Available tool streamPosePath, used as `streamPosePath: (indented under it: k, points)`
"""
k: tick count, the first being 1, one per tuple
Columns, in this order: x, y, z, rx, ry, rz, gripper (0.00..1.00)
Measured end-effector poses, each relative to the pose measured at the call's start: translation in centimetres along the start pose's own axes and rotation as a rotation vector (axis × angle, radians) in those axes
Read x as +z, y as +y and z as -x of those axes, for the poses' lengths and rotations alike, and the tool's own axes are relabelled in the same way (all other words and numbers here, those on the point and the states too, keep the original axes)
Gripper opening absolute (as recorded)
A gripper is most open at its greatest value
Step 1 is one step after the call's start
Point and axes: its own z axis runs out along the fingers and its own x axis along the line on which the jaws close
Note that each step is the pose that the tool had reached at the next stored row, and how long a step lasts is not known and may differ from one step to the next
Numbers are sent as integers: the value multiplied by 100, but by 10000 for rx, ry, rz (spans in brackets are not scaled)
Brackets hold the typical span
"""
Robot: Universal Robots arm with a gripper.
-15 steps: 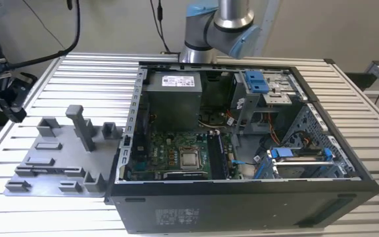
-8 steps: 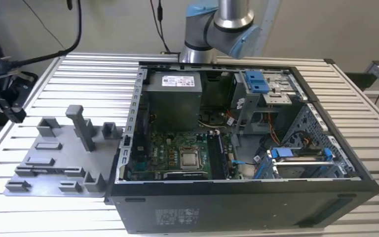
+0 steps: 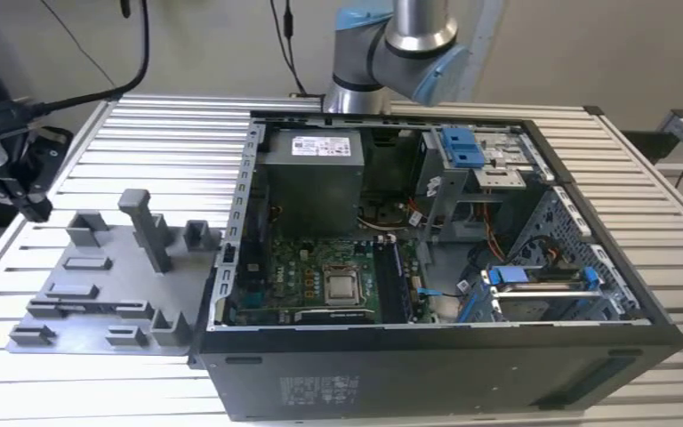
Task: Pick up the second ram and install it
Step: 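Pick up the second ram and move it above second insertion slot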
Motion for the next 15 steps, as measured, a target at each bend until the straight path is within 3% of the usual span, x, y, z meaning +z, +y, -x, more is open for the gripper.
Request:
streamPosePath:
  k: [4, 6, 12, 15]
  points:
    - [17, 0, -3, -310, -226, -22, 11]
    - [27, 1, -5, -448, -299, -27, 11]
    - [54, 8, -11, -887, -476, -40, 11]
    - [64, 8, -11, -1177, -498, -34, 11]
